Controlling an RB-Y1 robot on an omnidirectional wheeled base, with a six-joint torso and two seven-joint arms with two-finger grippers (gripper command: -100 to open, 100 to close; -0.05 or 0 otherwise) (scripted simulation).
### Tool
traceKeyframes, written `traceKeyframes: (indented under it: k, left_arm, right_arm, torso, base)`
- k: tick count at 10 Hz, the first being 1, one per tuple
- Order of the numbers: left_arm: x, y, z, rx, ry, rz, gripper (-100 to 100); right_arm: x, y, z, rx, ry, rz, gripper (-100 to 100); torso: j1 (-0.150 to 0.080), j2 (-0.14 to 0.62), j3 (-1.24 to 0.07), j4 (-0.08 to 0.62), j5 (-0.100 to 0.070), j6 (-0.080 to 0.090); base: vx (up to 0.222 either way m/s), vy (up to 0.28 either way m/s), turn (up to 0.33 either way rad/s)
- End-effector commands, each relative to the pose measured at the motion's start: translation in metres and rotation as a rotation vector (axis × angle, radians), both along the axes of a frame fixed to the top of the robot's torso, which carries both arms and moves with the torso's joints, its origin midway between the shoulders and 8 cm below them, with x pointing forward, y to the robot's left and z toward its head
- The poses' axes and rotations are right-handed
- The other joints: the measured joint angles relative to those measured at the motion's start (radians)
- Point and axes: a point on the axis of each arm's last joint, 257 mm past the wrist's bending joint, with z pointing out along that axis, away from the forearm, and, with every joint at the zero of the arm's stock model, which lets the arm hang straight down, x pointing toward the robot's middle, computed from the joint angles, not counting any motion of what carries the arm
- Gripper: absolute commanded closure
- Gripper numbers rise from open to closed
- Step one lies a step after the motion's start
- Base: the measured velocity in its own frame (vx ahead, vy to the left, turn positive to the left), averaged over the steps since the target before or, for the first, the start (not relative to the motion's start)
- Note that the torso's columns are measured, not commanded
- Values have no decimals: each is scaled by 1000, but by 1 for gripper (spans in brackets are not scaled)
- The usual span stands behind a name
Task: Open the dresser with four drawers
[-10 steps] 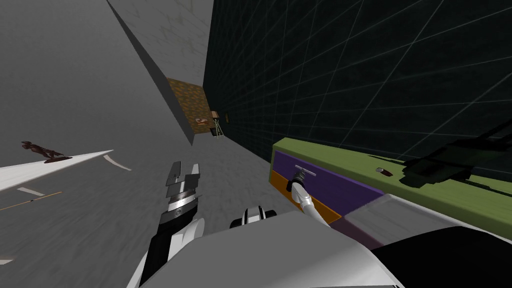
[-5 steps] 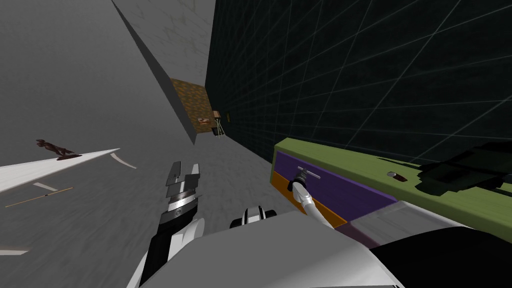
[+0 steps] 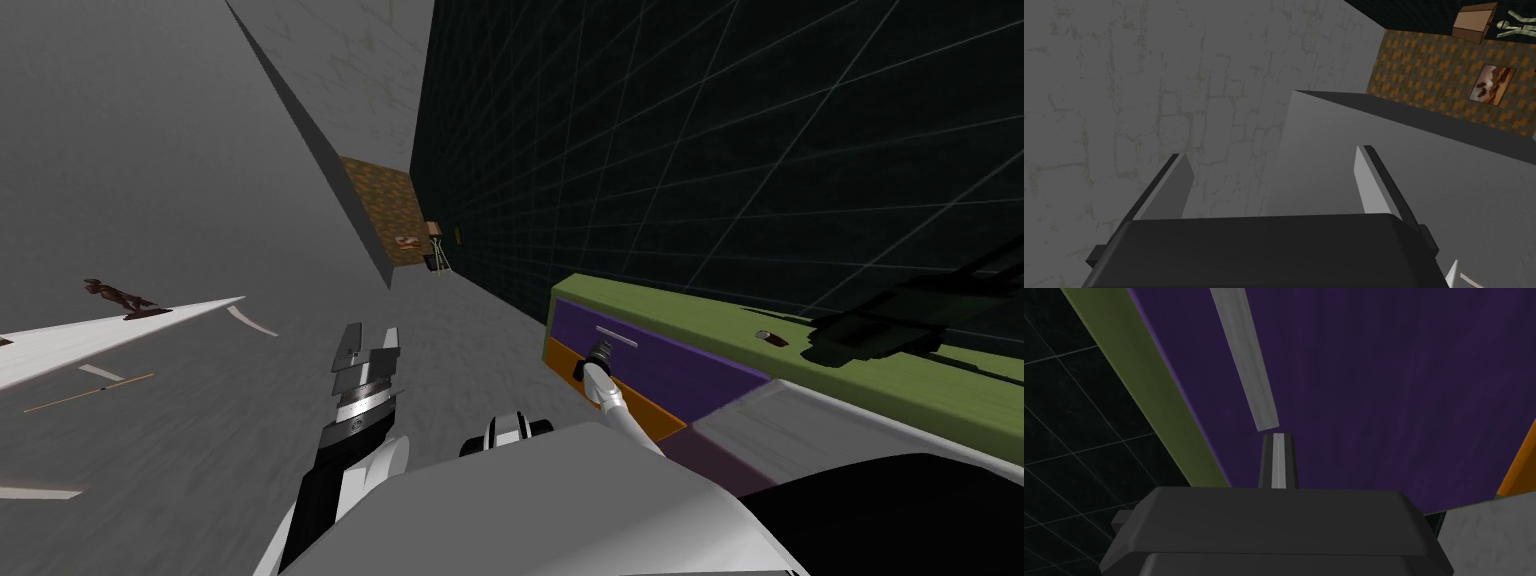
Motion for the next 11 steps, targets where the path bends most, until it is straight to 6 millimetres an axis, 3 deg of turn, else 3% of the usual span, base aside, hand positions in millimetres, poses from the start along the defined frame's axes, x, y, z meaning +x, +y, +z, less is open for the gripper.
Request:
traceKeyframes:
  k: [1, 2, 6, 9, 10, 11]
  left_arm:
    - [0, 0, 0, 0, 0, 0, 0]
    - [0, 0, 0, 0, 0, 0, 0]
    - [0, 0, 0, 1, 1, 1, 0]
    - [0, 0, 0, 1, 0, 0, 0]
    - [0, 0, 0, 1, 0, 0, 0]
    - [0, 0, 0, 0, 0, 0, 0]
  right_arm:
    - [1, 2, 1, 0, 0, 2, 100]
    - [10, 2, 5, 35, -35, 2, -100]
    - [29, 1, 17, 108, -112, 3, -100]
    - [25, -1, 13, 99, -99, 1, -100]
    - [25, -1, 13, 100, -100, 2, 100]
    - [27, 2, 15, 101, -101, 4, 100]
  torso:
    - [-1, -3, -1, -1, 0, 0]
    - [-7, -7, -4, -2, -2, 0]
    - [-4, -3, -2, -1, -1, 0]
    - [0, -2, -1, 0, 0, 0]
    - [0, -2, -1, -1, 0, 0]
    - [1, 0, 0, 0, 0, 0]
  base:
    - [-45, 80, -9]
    - [28, -39, -13]
    - [78, -131, -7]
    - [52, -62, 4]
    - [6, -8, 0]
    - [-76, 78, -5]
